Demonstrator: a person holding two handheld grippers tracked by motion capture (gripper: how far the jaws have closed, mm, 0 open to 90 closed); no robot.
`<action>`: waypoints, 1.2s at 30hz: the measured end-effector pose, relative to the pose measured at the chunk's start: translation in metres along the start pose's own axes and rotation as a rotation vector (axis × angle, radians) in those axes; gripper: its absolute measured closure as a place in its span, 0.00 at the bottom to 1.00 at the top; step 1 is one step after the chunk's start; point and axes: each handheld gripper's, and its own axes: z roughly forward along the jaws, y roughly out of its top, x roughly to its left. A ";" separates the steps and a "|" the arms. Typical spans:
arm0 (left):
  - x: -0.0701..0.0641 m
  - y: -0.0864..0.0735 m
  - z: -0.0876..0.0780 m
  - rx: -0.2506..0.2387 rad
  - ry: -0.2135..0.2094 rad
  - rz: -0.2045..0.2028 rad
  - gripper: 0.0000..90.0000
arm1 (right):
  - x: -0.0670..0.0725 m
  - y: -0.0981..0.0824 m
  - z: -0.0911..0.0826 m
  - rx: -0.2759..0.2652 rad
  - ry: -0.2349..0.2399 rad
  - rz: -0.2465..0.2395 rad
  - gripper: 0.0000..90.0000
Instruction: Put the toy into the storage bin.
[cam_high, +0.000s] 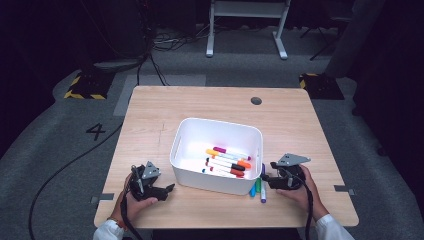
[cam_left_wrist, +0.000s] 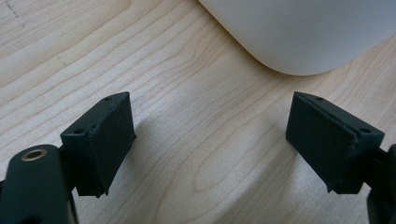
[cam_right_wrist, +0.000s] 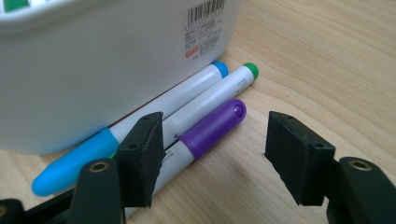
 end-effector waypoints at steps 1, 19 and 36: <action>0.000 0.000 0.000 -0.002 -0.001 -0.002 0.17 | -0.001 -0.001 0.002 0.007 -0.002 0.000 0.42; -0.001 0.000 0.000 -0.005 0.007 -0.004 0.17 | -0.032 -0.016 -0.002 0.062 -0.039 0.048 0.75; -0.001 0.000 0.000 -0.003 0.009 -0.004 0.17 | -0.048 -0.024 -0.005 0.018 -0.035 0.056 0.82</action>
